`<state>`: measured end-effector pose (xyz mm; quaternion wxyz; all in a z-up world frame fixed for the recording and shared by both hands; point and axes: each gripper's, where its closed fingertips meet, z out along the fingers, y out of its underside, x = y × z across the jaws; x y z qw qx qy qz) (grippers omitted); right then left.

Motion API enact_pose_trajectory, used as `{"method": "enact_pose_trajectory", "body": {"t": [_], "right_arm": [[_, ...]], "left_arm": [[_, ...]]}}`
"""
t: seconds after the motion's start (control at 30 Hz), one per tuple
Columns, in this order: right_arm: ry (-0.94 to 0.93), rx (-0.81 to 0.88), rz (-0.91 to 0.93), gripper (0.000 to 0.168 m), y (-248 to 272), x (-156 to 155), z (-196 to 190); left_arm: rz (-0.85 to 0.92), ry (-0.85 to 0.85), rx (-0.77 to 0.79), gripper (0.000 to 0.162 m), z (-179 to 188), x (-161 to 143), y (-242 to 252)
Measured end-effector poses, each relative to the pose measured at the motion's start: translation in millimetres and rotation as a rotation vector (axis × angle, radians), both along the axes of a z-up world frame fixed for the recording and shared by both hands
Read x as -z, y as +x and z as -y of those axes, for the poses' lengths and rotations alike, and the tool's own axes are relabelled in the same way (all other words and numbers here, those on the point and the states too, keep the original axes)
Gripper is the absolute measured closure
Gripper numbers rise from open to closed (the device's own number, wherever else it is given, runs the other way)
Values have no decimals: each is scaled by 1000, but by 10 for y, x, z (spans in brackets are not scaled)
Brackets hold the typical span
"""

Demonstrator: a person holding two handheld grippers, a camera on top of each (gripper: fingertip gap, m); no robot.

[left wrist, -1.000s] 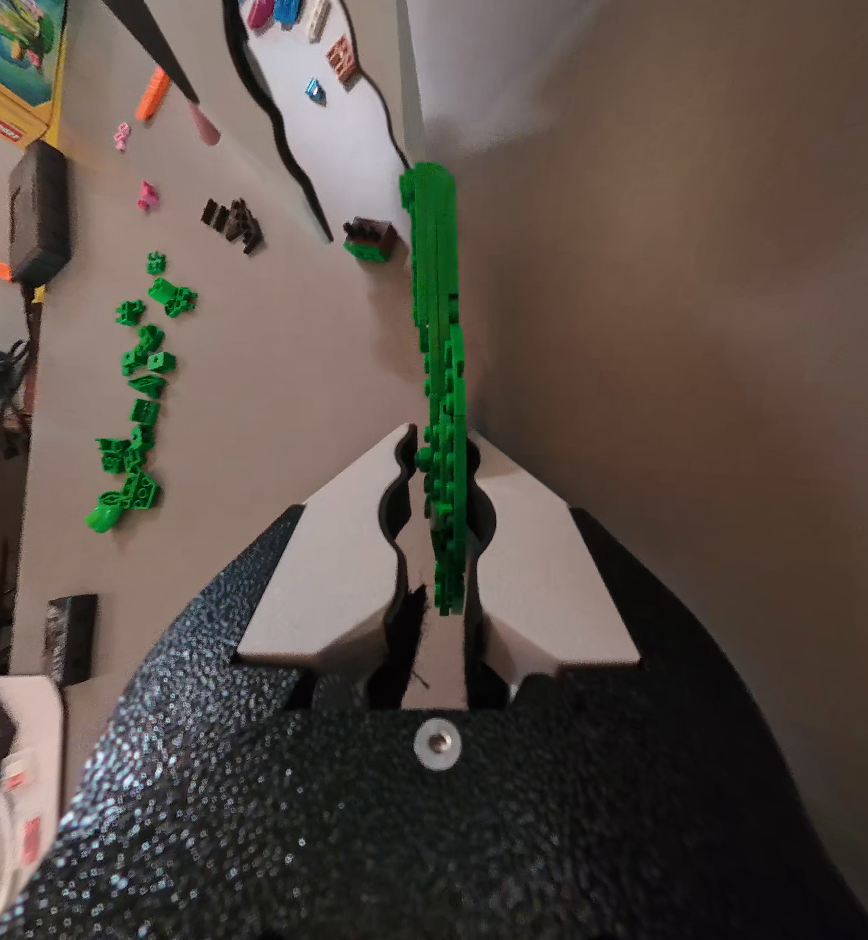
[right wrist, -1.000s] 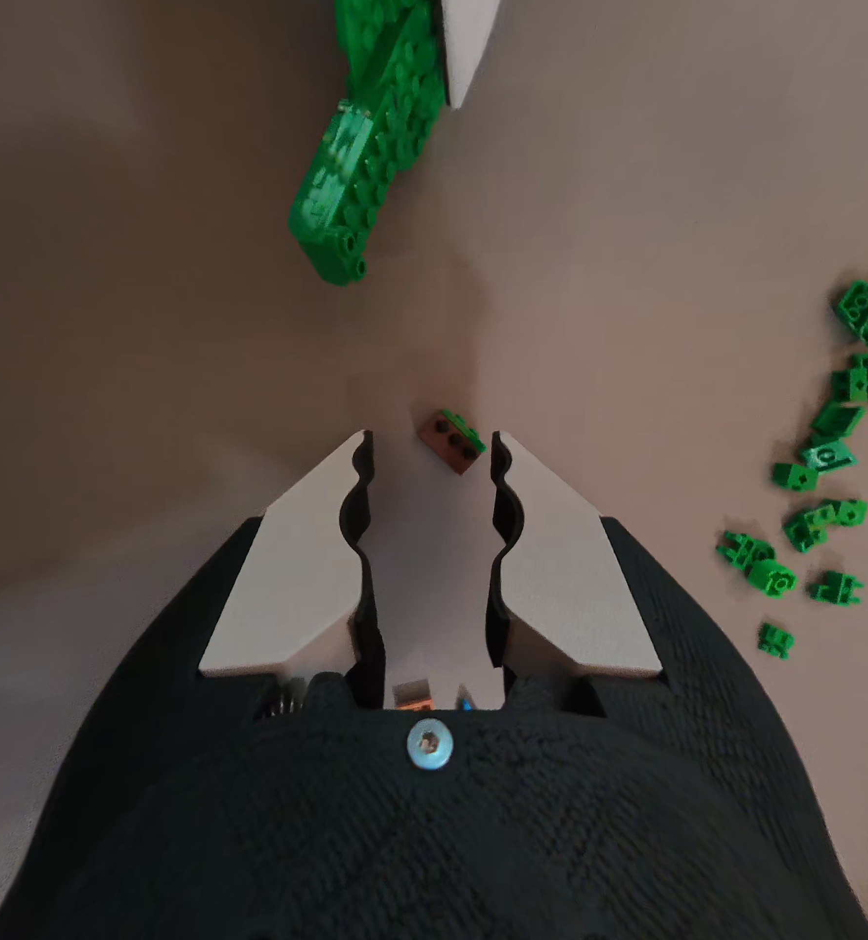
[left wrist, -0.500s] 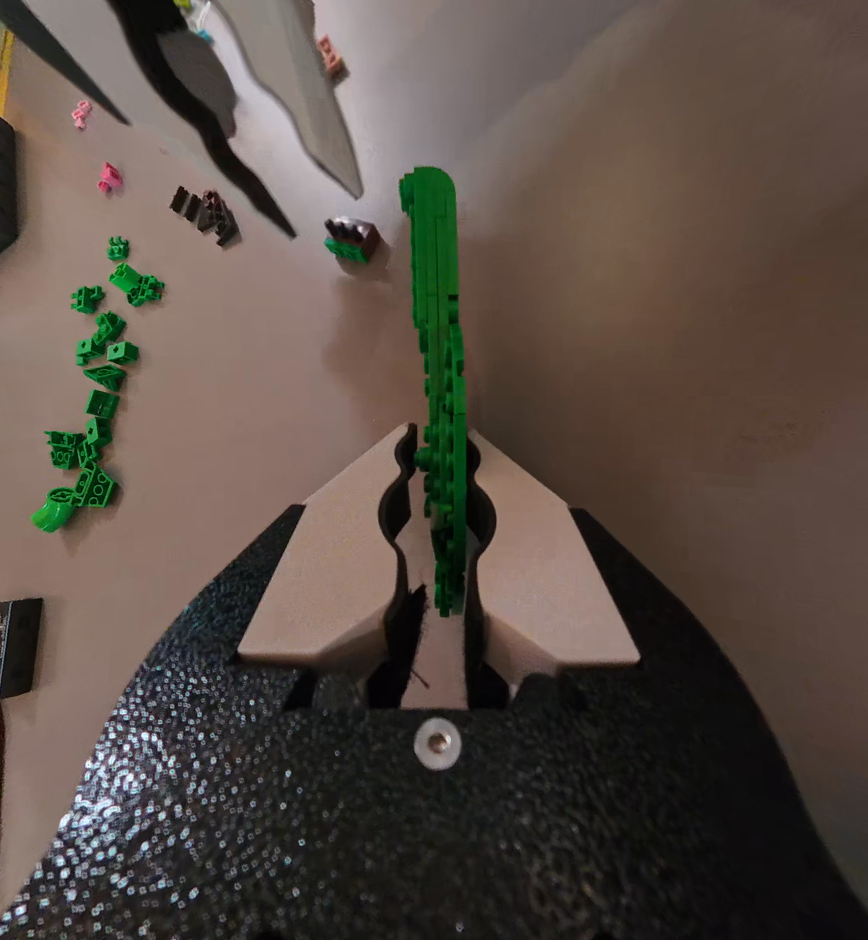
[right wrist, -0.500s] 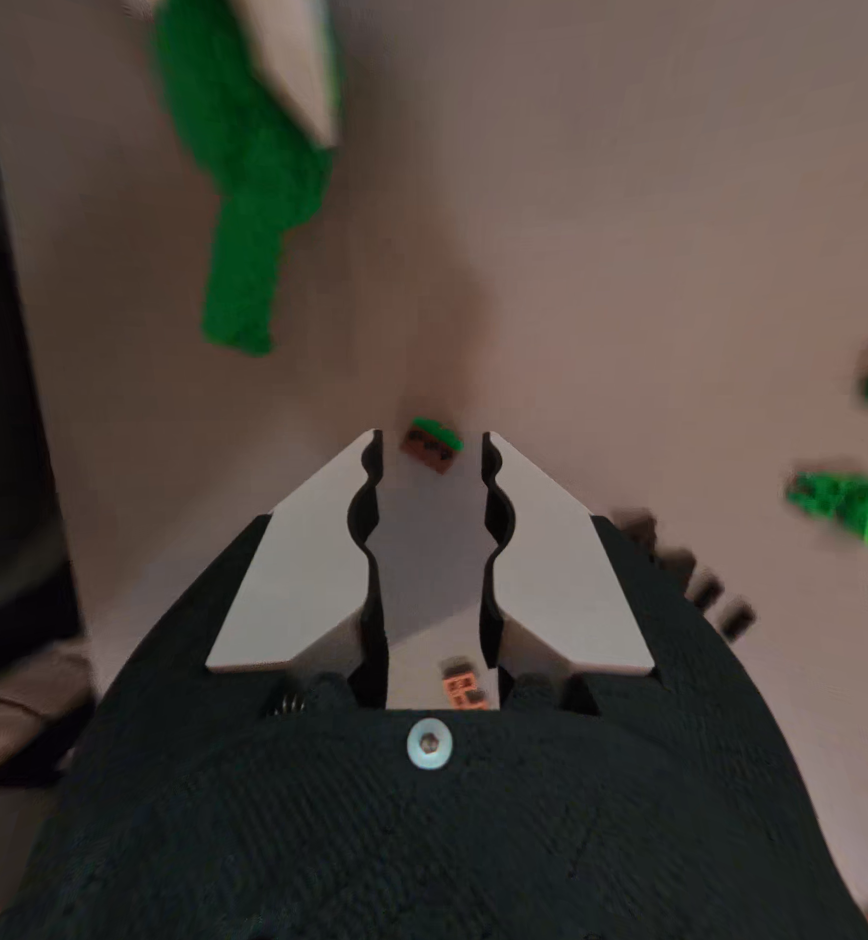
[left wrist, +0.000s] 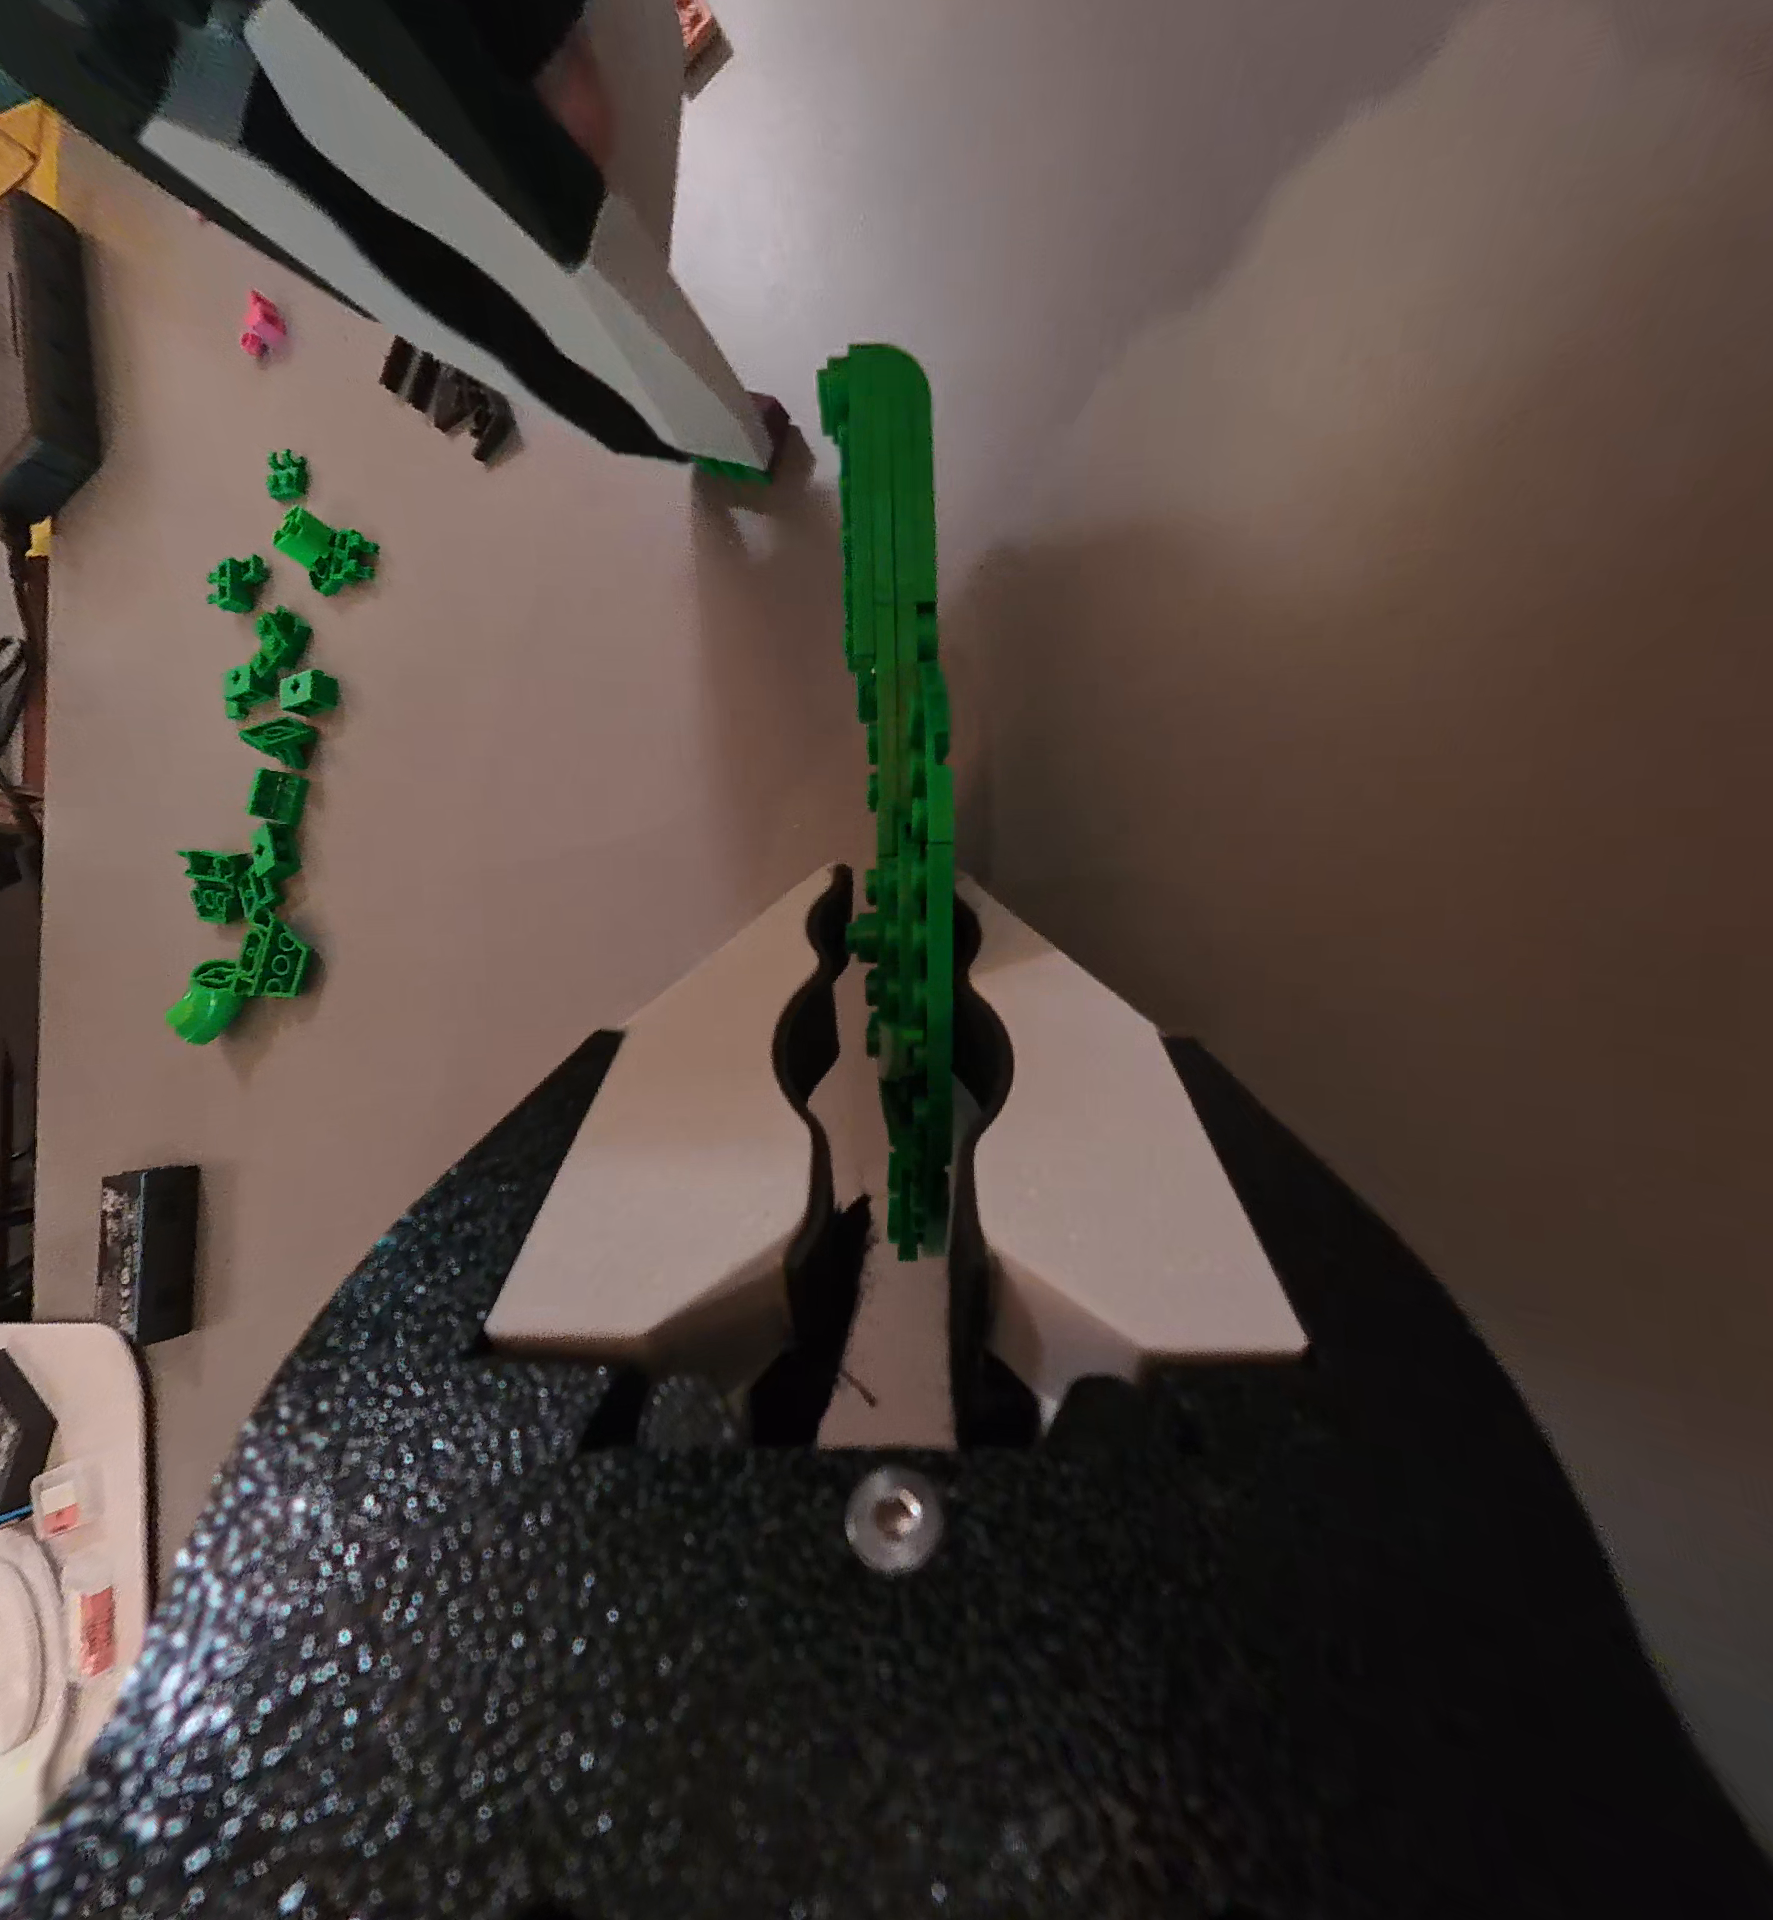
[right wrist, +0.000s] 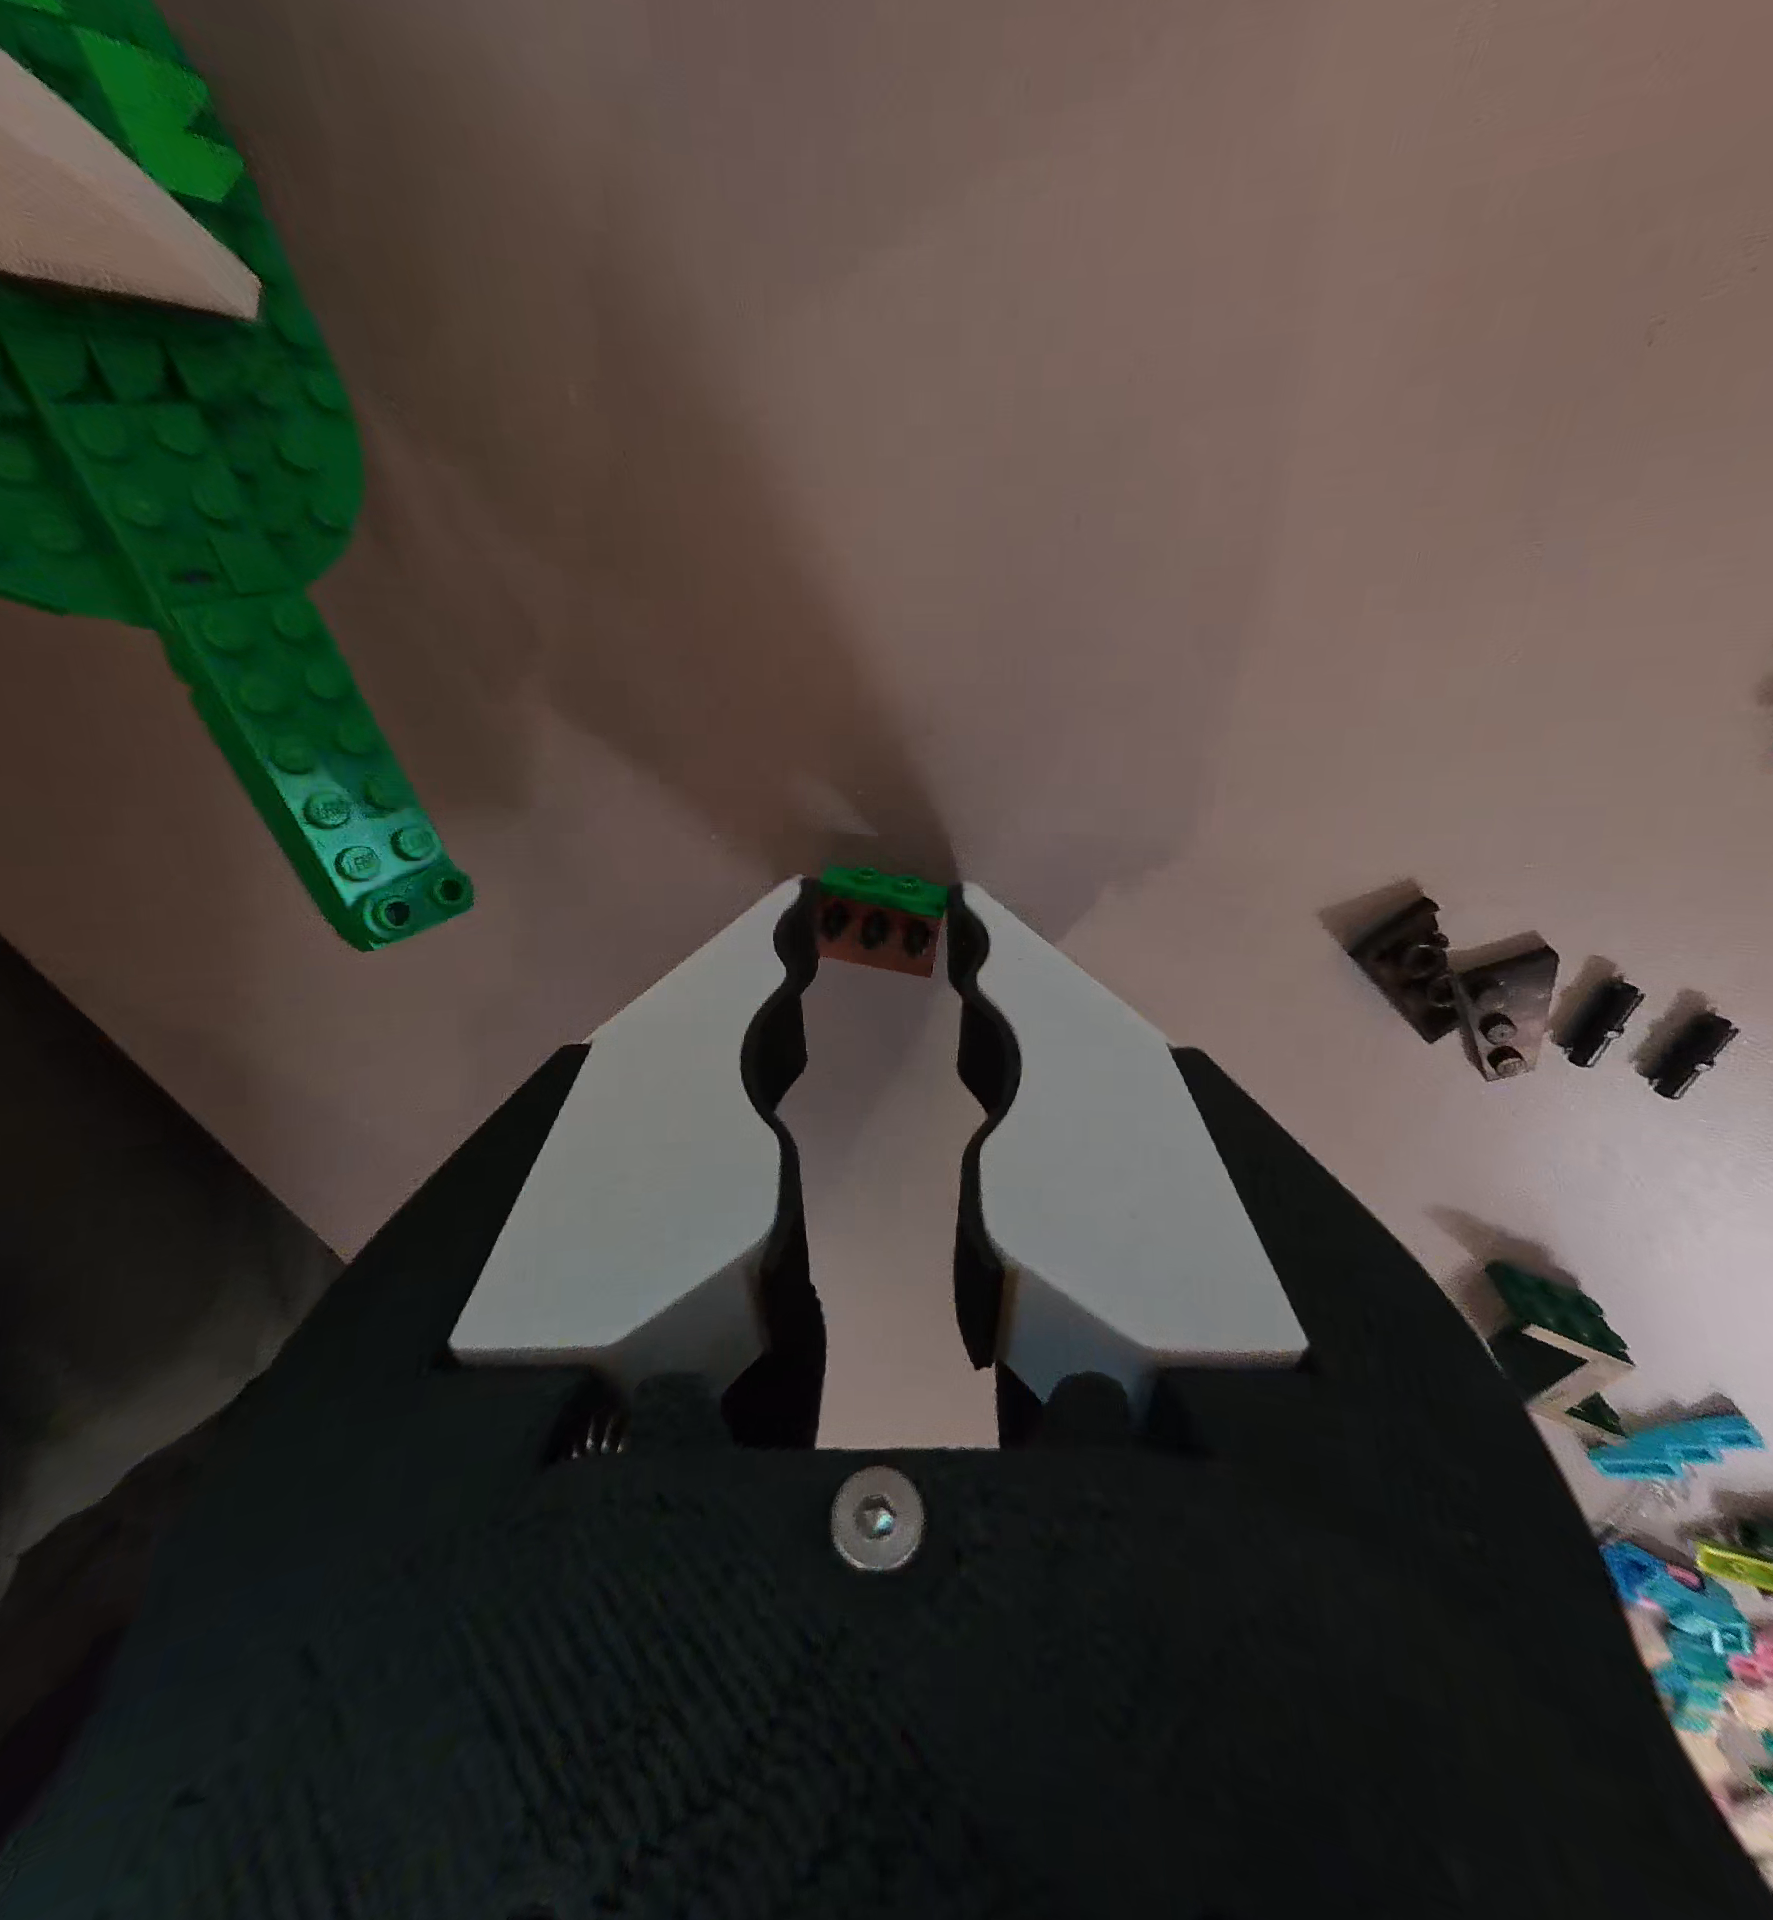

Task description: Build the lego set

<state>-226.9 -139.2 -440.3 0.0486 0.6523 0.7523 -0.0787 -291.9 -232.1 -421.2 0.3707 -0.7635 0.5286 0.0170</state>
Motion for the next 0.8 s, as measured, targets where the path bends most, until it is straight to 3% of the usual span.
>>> {"method": "enact_pose_trajectory", "body": {"t": [0.03, 0.1, 0.17, 0.37, 0.47, 0.57, 0.7, 0.8], "right_arm": [[-5, 5, -19, 145, -15, -15, 4], [-36, 28, -120, 146, -117, -155, 13], [-88, 77, -319, 146, -308, -514, 10], [-249, 159, -1089, 146, -600, -2318, 87], [-372, 174, -1296, 146, -464, -2962, 294], [-446, 166, -1379, 146, -333, -3253, 517], [-501, 108, -1389, 145, -226, -3327, 836], [-402, 39, -1398, 146, -205, -3266, 977]], "left_arm": [[-5, 16, -8, 149, -17, -21, -16], [-5, 62, -19, 149, -55, -98, -46], [-1, 162, -38, 148, -157, -292, -124], [-273, 510, -97, 148, -435, -1515, -508], [-317, 655, -76, 149, -392, -2079, -395], [-303, 700, -34, 148, -232, -2246, -230], [-283, 792, 53, 149, -60, -2408, -110], [-262, 863, 87, 149, 50, -2511, -104]]}}
